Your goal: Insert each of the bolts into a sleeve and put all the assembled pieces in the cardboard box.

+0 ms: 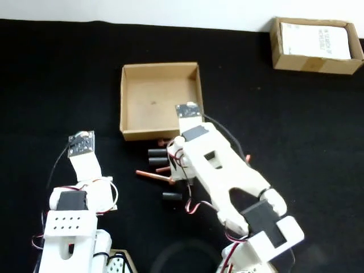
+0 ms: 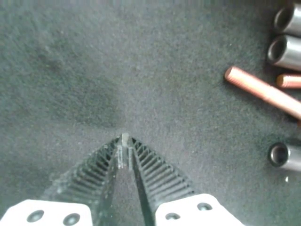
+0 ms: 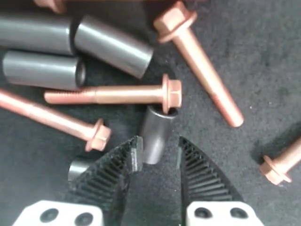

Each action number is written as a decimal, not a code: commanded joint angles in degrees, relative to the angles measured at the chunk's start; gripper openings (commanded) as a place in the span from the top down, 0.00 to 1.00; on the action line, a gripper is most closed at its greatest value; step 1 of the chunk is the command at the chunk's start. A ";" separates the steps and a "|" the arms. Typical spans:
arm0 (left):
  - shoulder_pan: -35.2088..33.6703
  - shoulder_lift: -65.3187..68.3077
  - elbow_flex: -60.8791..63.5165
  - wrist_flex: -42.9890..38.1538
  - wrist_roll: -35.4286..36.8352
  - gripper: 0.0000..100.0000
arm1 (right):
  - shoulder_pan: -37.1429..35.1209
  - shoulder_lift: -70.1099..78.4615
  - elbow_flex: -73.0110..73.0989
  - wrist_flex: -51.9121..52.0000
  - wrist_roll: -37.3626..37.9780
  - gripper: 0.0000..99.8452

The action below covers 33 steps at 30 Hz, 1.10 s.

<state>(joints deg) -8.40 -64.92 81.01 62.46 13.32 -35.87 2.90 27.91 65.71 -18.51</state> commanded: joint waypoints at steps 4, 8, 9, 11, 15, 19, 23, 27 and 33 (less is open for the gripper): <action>0.84 -0.40 0.13 -1.93 0.09 0.99 | 0.75 3.91 -2.07 -3.91 -0.53 0.88; 0.84 -0.40 0.13 -2.02 0.09 0.99 | 0.75 6.46 -2.07 -5.76 -0.53 0.89; 0.84 -0.40 0.13 -2.02 0.09 0.99 | 0.75 7.16 -2.07 -5.76 -0.53 0.89; 0.84 -0.40 0.13 -2.02 0.09 0.99 | 1.01 7.96 -2.07 -5.76 -0.53 0.92; 0.84 -0.40 0.13 -2.11 0.09 0.99 | 3.47 7.43 -5.23 -2.33 -0.53 0.99; 0.84 -0.22 1.19 -3.87 0.09 0.99 | 8.31 2.68 -17.01 8.40 -0.18 0.99; 0.84 -0.31 2.07 -6.07 0.09 0.99 | 13.32 -5.14 -29.23 18.24 0.09 0.99; 0.84 -0.04 2.07 -6.07 0.09 0.99 | 17.54 -12.62 -34.68 26.15 2.81 0.99; 0.66 -0.04 1.01 -4.92 0.09 0.99 | 30.99 -24.40 -34.07 35.30 2.73 0.99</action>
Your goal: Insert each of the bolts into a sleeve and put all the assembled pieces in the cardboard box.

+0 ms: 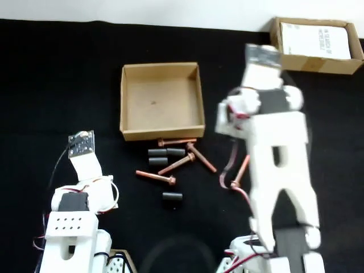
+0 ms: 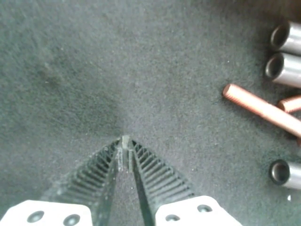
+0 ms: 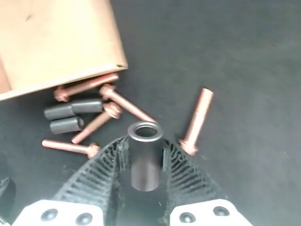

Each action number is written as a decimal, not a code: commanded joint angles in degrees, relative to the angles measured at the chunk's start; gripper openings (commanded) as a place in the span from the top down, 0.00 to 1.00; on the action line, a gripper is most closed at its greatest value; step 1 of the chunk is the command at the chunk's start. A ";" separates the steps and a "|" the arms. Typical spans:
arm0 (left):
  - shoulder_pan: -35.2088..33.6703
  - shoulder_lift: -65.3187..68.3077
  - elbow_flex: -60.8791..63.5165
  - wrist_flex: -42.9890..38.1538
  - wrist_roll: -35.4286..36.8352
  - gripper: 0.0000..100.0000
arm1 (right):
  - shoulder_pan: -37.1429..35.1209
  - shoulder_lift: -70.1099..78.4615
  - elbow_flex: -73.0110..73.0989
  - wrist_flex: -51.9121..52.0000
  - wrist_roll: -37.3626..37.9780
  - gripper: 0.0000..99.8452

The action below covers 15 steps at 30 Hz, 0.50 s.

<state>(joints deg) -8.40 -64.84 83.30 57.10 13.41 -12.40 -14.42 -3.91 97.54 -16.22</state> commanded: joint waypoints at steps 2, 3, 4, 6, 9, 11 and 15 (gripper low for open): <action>-0.75 -0.13 -6.81 4.84 -0.18 0.99 | 14.73 -11.82 1.36 3.38 0.53 0.99; -1.80 -0.04 -11.38 8.62 -0.18 0.99 | 18.24 -14.64 4.00 3.38 0.53 0.99; -2.33 -0.04 -16.22 12.13 -0.26 0.99 | 21.41 -17.36 7.16 3.30 0.62 0.99; -2.07 0.13 -26.77 18.81 -0.35 0.99 | 27.30 -22.90 14.20 3.30 2.90 0.99; 2.51 3.30 -40.48 28.31 -0.26 0.99 | 36.88 -31.87 25.19 0.40 8.88 0.99; 6.64 8.75 -49.10 35.78 0.09 0.99 | 44.79 -38.37 32.66 -3.91 11.16 0.99; 15.87 23.25 -63.78 43.16 2.46 0.99 | 60.79 -50.51 46.64 -15.43 17.41 0.99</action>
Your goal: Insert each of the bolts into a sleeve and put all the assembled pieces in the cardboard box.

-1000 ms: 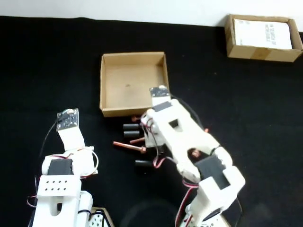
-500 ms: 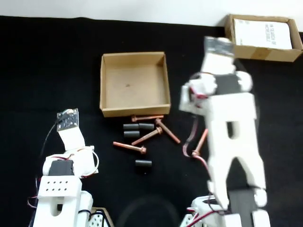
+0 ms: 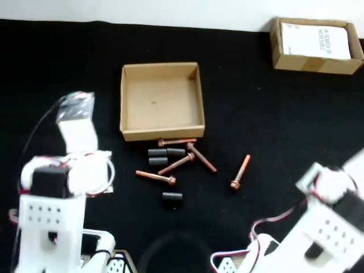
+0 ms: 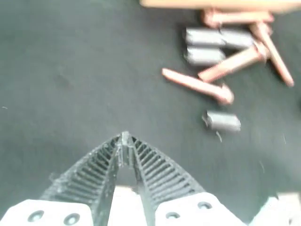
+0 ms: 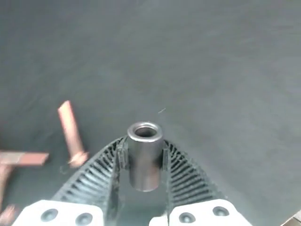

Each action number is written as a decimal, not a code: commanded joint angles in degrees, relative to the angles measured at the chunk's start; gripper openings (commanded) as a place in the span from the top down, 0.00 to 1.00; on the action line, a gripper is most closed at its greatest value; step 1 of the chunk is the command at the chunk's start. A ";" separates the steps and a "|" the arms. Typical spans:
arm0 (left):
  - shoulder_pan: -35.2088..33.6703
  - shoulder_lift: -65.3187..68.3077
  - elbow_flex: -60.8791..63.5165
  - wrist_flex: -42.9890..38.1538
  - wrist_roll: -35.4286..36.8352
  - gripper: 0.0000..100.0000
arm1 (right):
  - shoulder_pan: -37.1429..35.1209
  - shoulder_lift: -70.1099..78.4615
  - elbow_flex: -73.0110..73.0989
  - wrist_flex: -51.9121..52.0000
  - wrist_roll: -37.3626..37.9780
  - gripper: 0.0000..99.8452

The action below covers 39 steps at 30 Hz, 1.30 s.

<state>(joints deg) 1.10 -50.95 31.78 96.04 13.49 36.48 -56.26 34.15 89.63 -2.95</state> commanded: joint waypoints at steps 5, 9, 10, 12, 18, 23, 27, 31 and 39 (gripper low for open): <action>20.09 25.80 -26.42 4.04 14.33 0.99 | 28.18 -21.32 23.25 -23.25 12.75 0.99; 34.24 37.49 -35.12 4.04 17.23 0.99 | 36.97 -28.79 33.54 -34.42 18.11 0.99; 36.97 40.48 -37.05 4.04 17.23 0.99 | 38.46 -30.29 35.82 -36.44 19.08 0.99; 41.01 46.20 -41.01 4.04 17.23 0.99 | 41.27 -33.10 40.04 -39.60 20.57 0.99; 47.87 63.52 -55.69 3.96 17.14 0.99 | 48.04 -39.69 49.71 -46.11 22.86 0.99; 50.15 76.62 -65.45 3.96 17.14 0.99 | 51.91 -44.09 55.60 -51.21 25.32 0.99; 50.15 86.37 -71.96 3.96 17.14 0.99 | 52.44 -47.08 57.45 -52.62 26.81 0.99; 50.68 94.55 -78.73 3.96 17.14 0.99 | 50.59 -48.57 57.27 -52.44 26.55 0.99; 50.68 104.40 -93.05 4.04 14.95 0.99 | 45.14 -48.57 56.92 -52.18 26.55 0.99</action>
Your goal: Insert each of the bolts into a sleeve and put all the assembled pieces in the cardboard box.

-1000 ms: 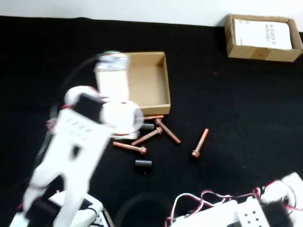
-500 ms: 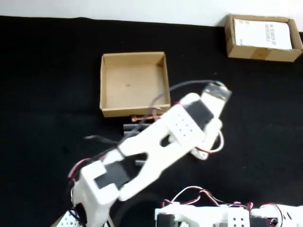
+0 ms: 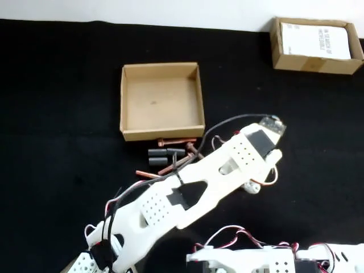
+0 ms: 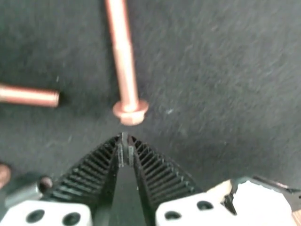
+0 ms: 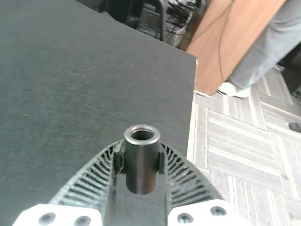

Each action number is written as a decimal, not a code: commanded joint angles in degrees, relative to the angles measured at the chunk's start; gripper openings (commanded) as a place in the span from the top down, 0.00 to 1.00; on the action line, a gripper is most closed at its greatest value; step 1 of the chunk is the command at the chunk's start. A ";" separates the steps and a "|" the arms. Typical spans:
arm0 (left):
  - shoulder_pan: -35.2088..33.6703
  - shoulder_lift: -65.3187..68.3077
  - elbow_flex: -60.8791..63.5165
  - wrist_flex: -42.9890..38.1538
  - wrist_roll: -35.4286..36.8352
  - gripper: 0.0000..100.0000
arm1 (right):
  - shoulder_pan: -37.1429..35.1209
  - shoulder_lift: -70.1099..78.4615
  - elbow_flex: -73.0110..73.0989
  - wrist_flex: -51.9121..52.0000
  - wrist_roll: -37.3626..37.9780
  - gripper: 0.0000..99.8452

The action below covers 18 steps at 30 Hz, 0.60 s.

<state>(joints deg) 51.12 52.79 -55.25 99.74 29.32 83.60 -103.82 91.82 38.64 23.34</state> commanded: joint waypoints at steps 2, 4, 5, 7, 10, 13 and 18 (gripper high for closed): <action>1.10 2.51 -9.01 0.35 -1.05 0.99 | -2.77 -1.01 -0.75 -1.19 0.26 0.99; 1.54 4.44 -11.91 0.35 -1.05 0.99 | -3.03 -1.01 -0.75 -1.19 0.18 0.99; 1.71 5.41 -13.23 0.35 -1.05 0.99 | -3.03 -1.01 -0.75 -1.19 0.18 0.99; 2.15 7.52 -15.60 0.35 -1.05 0.99 | -3.47 -1.01 -0.66 -1.19 0.18 0.99; 3.12 10.51 -18.59 0.26 -1.05 0.99 | -4.00 -1.01 -0.40 -1.19 0.18 0.99; 3.30 12.79 -21.58 0.26 -1.05 0.99 | -4.79 -1.01 -0.57 -1.19 0.18 0.99; 2.86 16.04 -23.43 0.26 -1.05 0.99 | -4.97 -1.01 -0.75 0.22 0.18 0.99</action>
<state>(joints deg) 53.67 68.79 -76.26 99.74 28.44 79.47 -103.82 91.91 38.64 23.34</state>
